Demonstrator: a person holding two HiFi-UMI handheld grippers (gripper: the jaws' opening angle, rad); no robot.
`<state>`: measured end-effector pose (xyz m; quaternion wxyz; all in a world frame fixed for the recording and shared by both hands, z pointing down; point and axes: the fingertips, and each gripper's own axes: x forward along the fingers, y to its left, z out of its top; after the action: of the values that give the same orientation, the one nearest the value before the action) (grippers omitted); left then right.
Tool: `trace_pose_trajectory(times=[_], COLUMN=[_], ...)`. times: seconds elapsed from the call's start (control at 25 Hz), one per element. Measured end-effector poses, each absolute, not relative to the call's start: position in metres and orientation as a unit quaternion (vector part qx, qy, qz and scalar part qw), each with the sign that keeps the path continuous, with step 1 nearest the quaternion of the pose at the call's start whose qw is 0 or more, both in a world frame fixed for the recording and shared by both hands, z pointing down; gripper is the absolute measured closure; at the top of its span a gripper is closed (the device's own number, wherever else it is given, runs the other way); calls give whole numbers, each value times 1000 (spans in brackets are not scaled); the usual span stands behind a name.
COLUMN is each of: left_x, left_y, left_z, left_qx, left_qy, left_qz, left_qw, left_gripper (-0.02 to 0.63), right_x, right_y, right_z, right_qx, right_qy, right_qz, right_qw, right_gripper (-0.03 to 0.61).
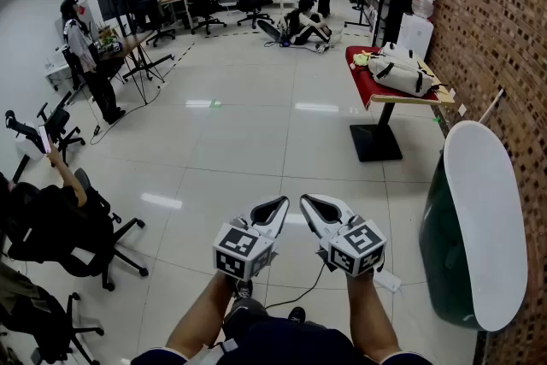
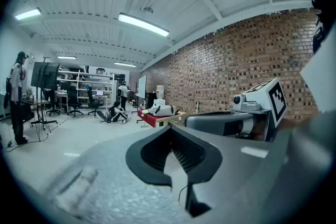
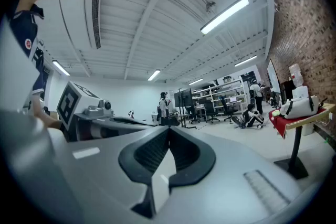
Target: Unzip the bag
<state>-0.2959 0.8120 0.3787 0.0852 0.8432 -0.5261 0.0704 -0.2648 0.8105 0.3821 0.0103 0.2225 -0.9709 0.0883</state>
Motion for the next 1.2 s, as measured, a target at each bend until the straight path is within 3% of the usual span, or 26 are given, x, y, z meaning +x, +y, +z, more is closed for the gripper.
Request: trace_pose_trajectory(times=[0.52,0.76,1.2], left_x=[-313,-324,-350], left_y=[714,618,451], left_z=[412,428,433], left_qx=[854,866,901], left_qy=[-506,-486,-412], left_qz=[79,56,64], left_qw=[89,105,121], left_gripper=[611,611,611], right_x=[-258,-259,-274], right_y=[707,627,478], right_z=[405,428,436], right_qx=[283,309,383], right_qy=[-954,-943,-913], right_qz=[94,102,109], right_qw=[33,72,84], right_gripper=[577,577,577])
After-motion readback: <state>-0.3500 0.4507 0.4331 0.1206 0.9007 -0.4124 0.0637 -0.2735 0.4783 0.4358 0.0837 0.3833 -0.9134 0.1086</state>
